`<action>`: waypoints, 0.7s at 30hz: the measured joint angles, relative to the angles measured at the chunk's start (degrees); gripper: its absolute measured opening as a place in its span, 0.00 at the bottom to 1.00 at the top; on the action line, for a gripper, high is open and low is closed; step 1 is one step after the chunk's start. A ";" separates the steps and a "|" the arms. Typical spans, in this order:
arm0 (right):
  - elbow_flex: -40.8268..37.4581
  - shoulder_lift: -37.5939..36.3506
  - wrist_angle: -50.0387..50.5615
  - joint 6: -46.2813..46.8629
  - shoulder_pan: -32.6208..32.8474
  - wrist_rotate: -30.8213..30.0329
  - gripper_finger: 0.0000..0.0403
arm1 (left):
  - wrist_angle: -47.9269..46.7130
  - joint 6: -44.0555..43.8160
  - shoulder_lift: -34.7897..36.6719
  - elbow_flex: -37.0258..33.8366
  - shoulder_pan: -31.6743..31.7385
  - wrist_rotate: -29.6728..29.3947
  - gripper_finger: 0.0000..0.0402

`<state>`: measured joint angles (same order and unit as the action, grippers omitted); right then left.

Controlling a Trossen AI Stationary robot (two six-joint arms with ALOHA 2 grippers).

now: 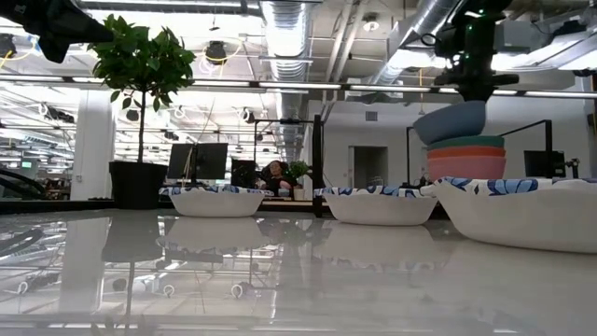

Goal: Place and stack bowls onto a shelf
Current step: Stack the blue bowl on top of the green bowl on the shelf

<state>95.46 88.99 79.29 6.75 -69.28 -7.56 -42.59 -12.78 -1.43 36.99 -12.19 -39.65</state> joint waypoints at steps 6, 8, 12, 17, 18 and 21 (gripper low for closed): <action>-0.34 0.33 0.65 2.51 0.97 -2.29 0.07 | 0.00 0.02 0.00 0.00 0.00 -0.01 0.00; -0.64 0.33 0.26 3.64 1.43 -4.04 0.07 | -0.02 -0.02 0.00 0.00 0.02 -0.01 0.00; -1.09 0.35 -0.71 4.89 1.51 -4.60 0.07 | -0.01 -0.04 0.00 0.00 0.01 -0.01 0.00; -1.09 0.38 -0.71 5.89 1.49 -5.73 0.07 | -0.02 -0.06 0.00 0.00 0.00 -0.01 0.00; -1.09 0.51 -1.02 6.64 1.49 -6.03 0.07 | -0.01 -0.07 0.00 0.00 0.00 -0.02 0.00; -1.09 0.64 -2.40 9.88 1.49 -7.10 0.07 | -0.02 -0.07 0.00 0.00 0.00 -0.01 0.00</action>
<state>94.37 89.63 76.89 16.63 -67.79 -14.67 -42.61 -12.84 -1.43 36.99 -12.19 -39.66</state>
